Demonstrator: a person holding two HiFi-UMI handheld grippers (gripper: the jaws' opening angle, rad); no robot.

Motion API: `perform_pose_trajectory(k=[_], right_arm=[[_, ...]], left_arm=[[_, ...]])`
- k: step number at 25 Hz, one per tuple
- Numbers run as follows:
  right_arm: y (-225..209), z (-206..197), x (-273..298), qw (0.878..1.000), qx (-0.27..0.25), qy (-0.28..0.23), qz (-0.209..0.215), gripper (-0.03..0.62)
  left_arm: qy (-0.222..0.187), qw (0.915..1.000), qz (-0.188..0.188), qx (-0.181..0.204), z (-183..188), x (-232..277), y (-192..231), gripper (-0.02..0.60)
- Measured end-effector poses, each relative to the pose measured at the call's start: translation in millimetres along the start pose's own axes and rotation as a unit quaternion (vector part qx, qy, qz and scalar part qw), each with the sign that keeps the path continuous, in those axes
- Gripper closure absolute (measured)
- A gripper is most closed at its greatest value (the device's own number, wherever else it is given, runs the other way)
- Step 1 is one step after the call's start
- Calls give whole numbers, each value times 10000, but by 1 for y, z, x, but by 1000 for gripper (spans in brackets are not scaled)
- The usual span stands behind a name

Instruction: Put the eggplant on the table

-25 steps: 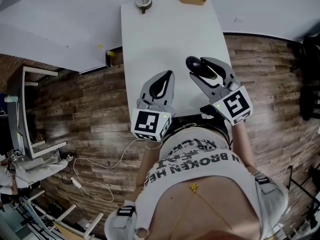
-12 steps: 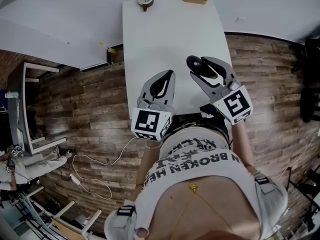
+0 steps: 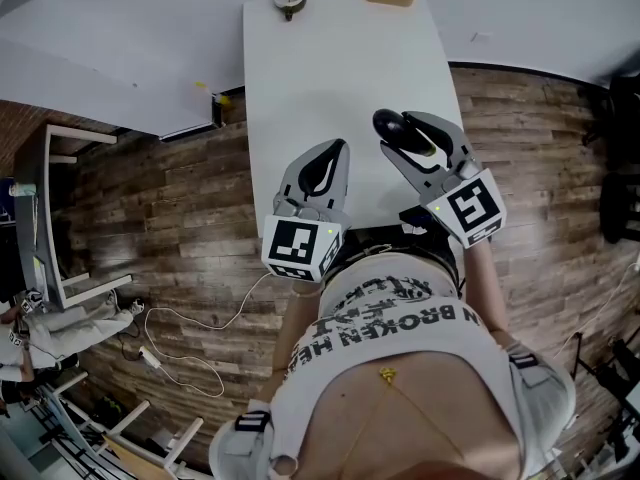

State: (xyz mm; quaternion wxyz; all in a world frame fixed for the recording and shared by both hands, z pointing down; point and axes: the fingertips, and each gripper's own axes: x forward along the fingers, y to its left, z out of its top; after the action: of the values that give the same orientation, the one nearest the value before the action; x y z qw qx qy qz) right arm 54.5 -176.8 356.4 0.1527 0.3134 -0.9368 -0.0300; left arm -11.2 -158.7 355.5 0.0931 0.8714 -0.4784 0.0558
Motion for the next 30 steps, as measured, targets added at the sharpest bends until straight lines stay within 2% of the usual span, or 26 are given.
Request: perform_pose_trajectory(k=[12,23,30], right_arm=[[3,-7,13,9998,9,128,157,384],[11,-42,45,9972,25,550,503,384],[27,-80,70,9910,-111,1073,793,384]], left_arm=[[51,9999,58,-66,-4,1,9,575],[145,9996,156,-207,-13,-2,20,575],[210,9990,268,-306,-20,-4,32,575]])
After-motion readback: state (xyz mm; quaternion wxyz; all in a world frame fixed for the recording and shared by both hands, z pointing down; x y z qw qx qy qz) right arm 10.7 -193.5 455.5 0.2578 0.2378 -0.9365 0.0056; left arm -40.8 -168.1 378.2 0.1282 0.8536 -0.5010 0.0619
